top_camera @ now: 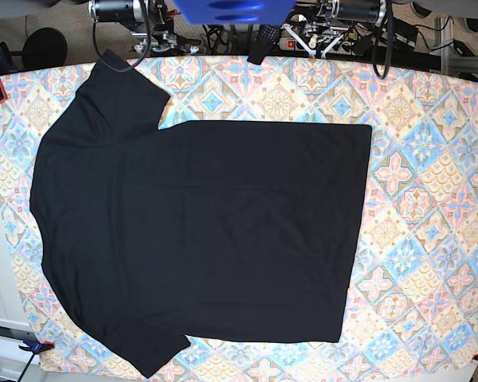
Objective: Fold the T-shirt properly
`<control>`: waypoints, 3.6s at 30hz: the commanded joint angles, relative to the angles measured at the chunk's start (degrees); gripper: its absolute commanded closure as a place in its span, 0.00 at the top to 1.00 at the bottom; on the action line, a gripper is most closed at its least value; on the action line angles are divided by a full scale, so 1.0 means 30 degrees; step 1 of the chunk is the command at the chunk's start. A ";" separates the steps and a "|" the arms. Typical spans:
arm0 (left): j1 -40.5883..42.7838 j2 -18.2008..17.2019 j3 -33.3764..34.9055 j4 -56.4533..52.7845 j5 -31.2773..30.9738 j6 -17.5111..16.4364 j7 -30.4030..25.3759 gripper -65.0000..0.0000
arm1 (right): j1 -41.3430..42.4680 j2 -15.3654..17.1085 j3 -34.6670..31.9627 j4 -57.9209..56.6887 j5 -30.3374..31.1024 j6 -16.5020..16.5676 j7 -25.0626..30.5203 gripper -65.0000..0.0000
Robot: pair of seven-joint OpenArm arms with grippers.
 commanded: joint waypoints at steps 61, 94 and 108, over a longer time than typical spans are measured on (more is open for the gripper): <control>0.5900 -0.1872 -0.0040 0.2693 -0.0040 0.0062 -0.0230 0.02 | -0.7841 0.1636 -0.0121 0.5164 -0.0107 0.0018 0.0992 0.00; 2.1754 -0.7850 -0.0099 2.9272 -0.5872 0.0062 -0.0142 0.02 | -2.0031 0.2749 0.4626 2.1487 -0.0048 0.0018 0.0962 0.00; 2.2047 -0.9081 -0.1710 3.7888 -0.8480 0.0062 0.4283 0.02 | -2.1643 0.2749 0.5212 2.8842 -0.0048 0.0018 -0.1206 0.00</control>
